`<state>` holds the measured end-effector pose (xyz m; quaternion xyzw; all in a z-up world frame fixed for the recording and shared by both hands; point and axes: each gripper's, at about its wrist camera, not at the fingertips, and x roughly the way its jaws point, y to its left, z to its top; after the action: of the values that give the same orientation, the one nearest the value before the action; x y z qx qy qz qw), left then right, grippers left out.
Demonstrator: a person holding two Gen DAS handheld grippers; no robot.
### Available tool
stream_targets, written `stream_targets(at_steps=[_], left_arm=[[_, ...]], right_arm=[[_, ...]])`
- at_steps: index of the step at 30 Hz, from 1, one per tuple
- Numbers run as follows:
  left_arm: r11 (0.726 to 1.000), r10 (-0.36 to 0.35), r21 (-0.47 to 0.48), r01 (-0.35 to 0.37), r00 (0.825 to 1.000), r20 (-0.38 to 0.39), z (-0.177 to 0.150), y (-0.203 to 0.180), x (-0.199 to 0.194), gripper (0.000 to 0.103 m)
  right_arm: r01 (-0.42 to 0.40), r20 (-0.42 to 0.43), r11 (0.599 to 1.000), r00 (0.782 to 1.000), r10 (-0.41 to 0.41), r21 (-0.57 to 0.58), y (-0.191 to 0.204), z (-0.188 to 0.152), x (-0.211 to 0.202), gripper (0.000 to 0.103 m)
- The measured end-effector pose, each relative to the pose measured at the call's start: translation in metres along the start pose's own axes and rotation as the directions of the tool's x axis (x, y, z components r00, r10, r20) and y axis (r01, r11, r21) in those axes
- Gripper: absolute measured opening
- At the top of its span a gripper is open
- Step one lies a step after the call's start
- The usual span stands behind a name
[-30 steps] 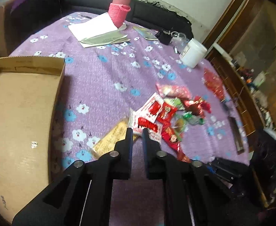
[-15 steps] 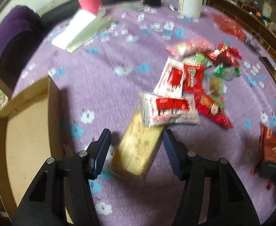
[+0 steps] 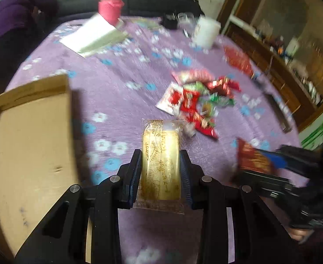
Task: Organize snacks
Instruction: 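Carry both snacks to the cardboard tray and open both grippers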
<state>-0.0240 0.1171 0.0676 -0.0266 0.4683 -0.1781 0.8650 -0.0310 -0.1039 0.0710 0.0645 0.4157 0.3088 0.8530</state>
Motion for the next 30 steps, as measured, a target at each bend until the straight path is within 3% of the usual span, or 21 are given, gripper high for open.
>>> stream_targets(at_steps=[4,6,12,17,21,24,30], left_arm=[[0.998,0.024,-0.066,-0.02,0.998,0.059,0.008,0.036,-0.038,0.033],[0.992,0.094,-0.096,-0.087,0.993,0.074,0.015,0.064,-0.049,0.033],[0.962,0.173,-0.223,-0.16,0.984,0.036,0.026,0.141,-0.037,0.033],[0.924,0.138,-0.362,-0.125,0.99,0.013,0.024,0.198,-0.016,0.033],[0.907,0.109,-0.412,-0.089,0.994,0.027,0.025,0.221,-0.01,0.033],[0.894,0.058,-0.447,-0.039,0.998,0.03,0.026,0.23,-0.009,0.033],[0.895,0.055,-0.445,-0.018,0.996,0.069,0.02,0.221,-0.028,0.033]], right_arm=[[-0.041,0.007,0.998,0.999,0.041,-0.039,0.032,0.021,0.011,0.04],[-0.059,0.01,0.996,0.998,0.06,-0.068,0.053,0.036,0.022,0.04],[-0.095,-0.019,0.988,0.995,0.093,-0.122,0.108,0.08,0.087,0.04],[-0.002,-0.071,0.985,0.997,-0.01,-0.174,0.13,0.1,0.161,0.04],[0.031,-0.097,0.983,0.994,-0.05,-0.182,0.13,0.106,0.198,0.042],[0.052,-0.087,0.984,0.994,-0.067,-0.168,0.127,0.109,0.207,0.042],[0.082,-0.054,0.99,0.995,-0.089,-0.118,0.109,0.116,0.185,0.042]])
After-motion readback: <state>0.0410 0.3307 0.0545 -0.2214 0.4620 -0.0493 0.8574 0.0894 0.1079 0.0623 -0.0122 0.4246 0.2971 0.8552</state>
